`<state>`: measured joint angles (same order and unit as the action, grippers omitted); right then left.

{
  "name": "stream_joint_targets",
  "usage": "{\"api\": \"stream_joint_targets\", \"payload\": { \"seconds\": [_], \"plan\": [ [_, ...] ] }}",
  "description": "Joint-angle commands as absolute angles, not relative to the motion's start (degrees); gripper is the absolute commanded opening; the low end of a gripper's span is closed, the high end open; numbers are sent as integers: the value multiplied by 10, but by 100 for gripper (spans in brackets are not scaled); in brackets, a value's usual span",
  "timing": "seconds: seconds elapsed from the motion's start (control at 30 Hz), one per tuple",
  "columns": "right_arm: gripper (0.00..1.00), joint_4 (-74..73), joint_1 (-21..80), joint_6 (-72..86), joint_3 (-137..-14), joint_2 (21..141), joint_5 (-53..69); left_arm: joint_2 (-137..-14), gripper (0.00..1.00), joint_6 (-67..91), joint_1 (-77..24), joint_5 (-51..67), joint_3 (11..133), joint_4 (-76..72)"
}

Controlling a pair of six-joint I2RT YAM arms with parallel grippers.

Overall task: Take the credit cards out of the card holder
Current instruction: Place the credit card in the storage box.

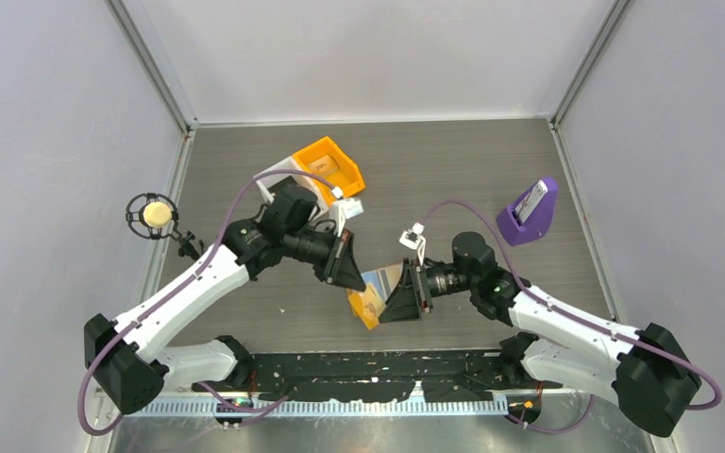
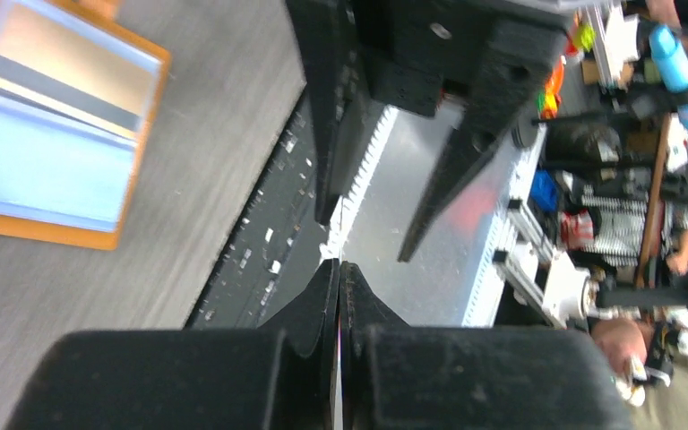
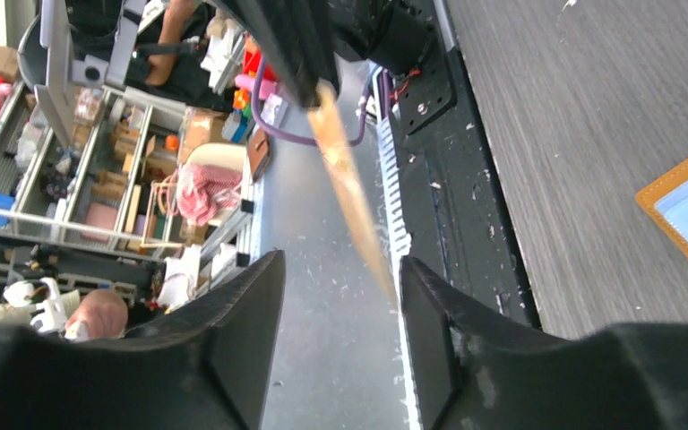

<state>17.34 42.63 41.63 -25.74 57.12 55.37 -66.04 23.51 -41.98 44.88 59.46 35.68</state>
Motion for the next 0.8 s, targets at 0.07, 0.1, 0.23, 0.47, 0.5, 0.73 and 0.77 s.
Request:
{"api": "stream_joint_targets", "payload": {
  "seconds": [0.07, 0.1, 0.23, 0.47, 0.5, 0.73, 0.77],
  "plan": [
    [78, 119, 411, 368, -288, 506, 487, -674, 0, 236, -325, 339, 692, 388],
    [83, 94, 411, 361, -292, 497, 480, -679, 0, 243, -310, 301, 706, 389],
    [99, 65, 407, 342, -297, 487, 453, -677, 0, 308, -254, 205, 692, 275],
    [95, 65, 402, 335, -299, 511, 471, -736, 0, 440, -224, 36, 666, 64],
    [95, 64, 400, 335, -299, 519, 472, -757, 0, 444, -223, 23, 675, 55],
    [95, 52, 394, 333, -302, 534, 478, -880, 0, 477, -222, -137, 755, 23],
    [95, 47, 395, 331, -303, 534, 478, -895, 0, 486, -221, -156, 771, 35]
  ]
}}
